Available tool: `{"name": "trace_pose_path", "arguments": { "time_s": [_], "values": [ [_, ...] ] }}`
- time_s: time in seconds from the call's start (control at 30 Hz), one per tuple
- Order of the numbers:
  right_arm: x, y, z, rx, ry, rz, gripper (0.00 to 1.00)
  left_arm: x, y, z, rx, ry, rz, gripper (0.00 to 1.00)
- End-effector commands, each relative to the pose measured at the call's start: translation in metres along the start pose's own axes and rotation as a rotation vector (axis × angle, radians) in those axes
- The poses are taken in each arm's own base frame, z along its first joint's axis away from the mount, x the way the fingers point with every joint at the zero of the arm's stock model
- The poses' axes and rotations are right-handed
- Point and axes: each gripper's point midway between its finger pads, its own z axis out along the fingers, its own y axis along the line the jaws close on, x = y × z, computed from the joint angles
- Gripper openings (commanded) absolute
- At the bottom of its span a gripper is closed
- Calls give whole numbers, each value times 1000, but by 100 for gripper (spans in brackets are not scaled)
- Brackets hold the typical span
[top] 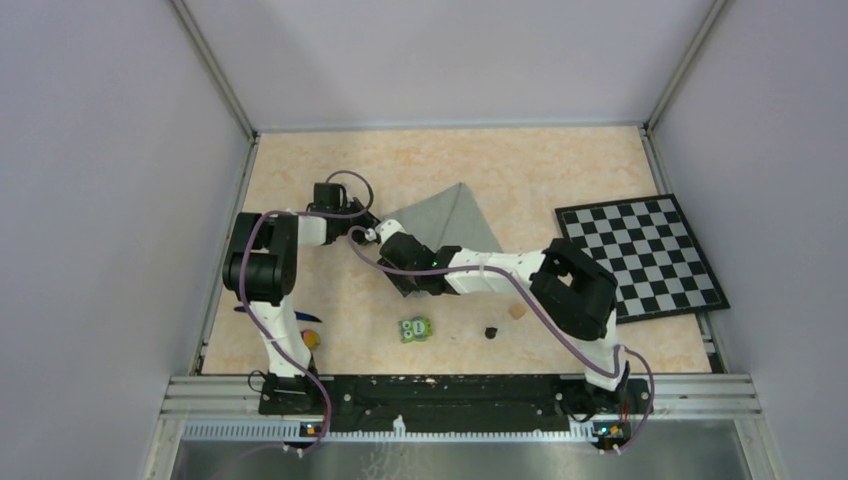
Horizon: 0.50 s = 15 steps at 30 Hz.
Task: Fold the napkin into a case and place the utensils inside
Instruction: Turn over the upper triangle folded napkin at the center of the board.
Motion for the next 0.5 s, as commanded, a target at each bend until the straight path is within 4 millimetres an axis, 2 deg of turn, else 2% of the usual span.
{"name": "trace_pose_path", "arguments": {
  "time_s": [0.0, 0.13, 0.27, 0.33, 0.4, 0.43, 0.47],
  "values": [
    [-10, -1, 7, 52, -3, -4, 52, -2, -3, -3, -9, -1, 19, 0],
    [-5, 0, 11, 55, 20, -11, 50, -3, -5, -4, -6, -2, 19, 0],
    [2, -4, 16, 94, 54, -8, 42, -3, -4, -4, -10, -1, 16, 0],
    [3, -7, 19, 122, 59, -5, 28, -3, -5, -4, -9, -2, 16, 0],
    [1, -11, 19, 165, 61, -7, 4, -4, -5, -4, -8, -1, 14, 0],
    [-1, -13, 17, 185, 56, -8, 0, -4, -6, -5, -6, 2, 15, 0],
    [-6, -13, 15, 191, 43, -12, 0, -6, -9, -7, -2, 0, 15, 0]
  ]
}}
